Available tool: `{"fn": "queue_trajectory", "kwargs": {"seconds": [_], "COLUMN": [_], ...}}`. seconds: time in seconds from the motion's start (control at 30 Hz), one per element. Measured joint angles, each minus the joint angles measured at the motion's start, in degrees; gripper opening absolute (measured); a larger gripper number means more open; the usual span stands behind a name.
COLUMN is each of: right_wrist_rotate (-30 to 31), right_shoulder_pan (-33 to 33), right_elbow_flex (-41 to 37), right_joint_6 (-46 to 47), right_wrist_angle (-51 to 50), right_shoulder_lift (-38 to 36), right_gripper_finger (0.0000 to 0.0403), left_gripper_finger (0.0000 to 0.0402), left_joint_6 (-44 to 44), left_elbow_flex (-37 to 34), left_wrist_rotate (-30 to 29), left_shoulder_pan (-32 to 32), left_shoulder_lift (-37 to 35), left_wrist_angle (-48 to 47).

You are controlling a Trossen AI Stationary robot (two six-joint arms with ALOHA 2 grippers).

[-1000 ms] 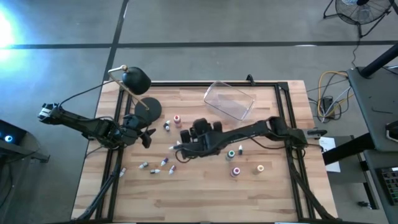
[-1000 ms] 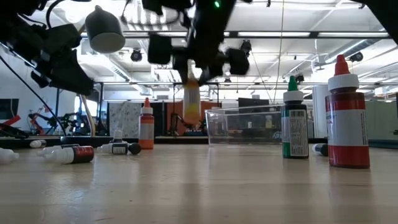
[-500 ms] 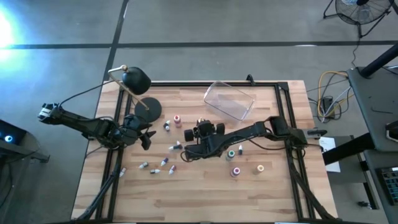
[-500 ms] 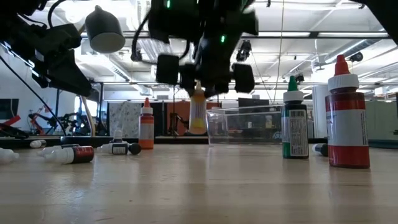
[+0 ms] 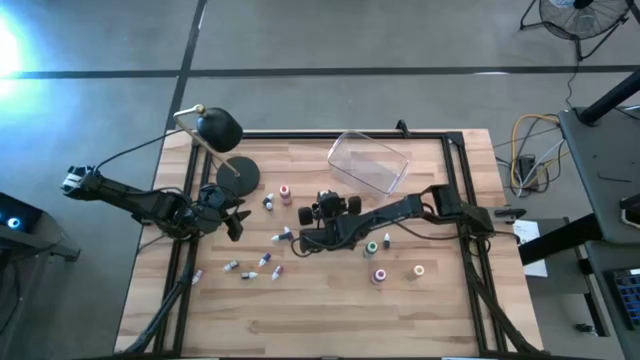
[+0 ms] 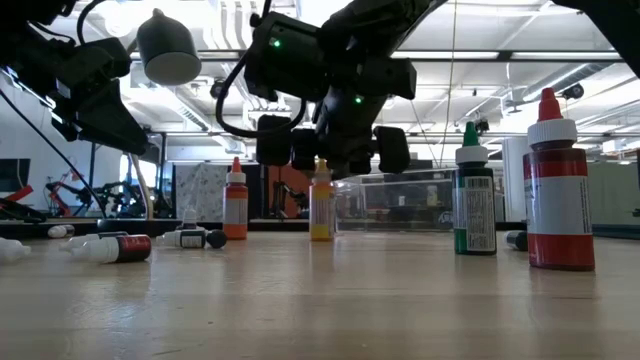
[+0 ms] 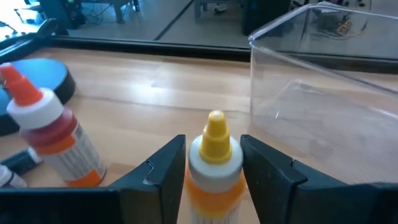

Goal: Pick & Place food coloring
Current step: Adjust the large left yellow food coloring bottle, then put the large bottom yellow food coloring bottle into the transparent bin

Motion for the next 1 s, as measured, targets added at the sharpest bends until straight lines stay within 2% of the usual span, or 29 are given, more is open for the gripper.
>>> {"fn": "queue_trajectory", "kwargs": {"seconds": [0.37, 0.5, 0.67, 0.83, 1.0], "right_wrist_rotate": [-0.47, -4.33, -19.14, -34.65, -55.76], "right_shoulder_pan": [0.57, 1.1, 1.36, -0.34, -5.05], "right_elbow_flex": [0.25, 1.06, 2.53, 5.1, 6.54], "right_joint_6": [-5.92, -9.41, -7.97, -4.69, -11.47], "right_wrist_angle": [-0.09, -0.2, -5.37, -19.54, -32.91], "right_shoulder_lift": [-1.21, -2.97, -6.63, -12.23, -18.28], "right_gripper_finger": [0.0174, 0.0185, 0.0197, 0.0201, 0.0201], "left_gripper_finger": [0.0177, 0.0177, 0.0177, 0.0177, 0.0177], "left_joint_6": [-0.18, -1.3, -3.22, -5.22, -5.49], "left_elbow_flex": [0.0, 0.0, 0.0, 0.0, 0.0], "left_wrist_rotate": [0.0, 0.0, 0.08, 0.9, 1.97], "left_shoulder_pan": [0.0, 0.0, 0.01, 0.02, 0.02], "left_shoulder_lift": [0.0, 0.0, 0.02, 0.02, 0.02], "left_wrist_angle": [-0.01, 0.0, 0.2, 0.5, 0.52]}}
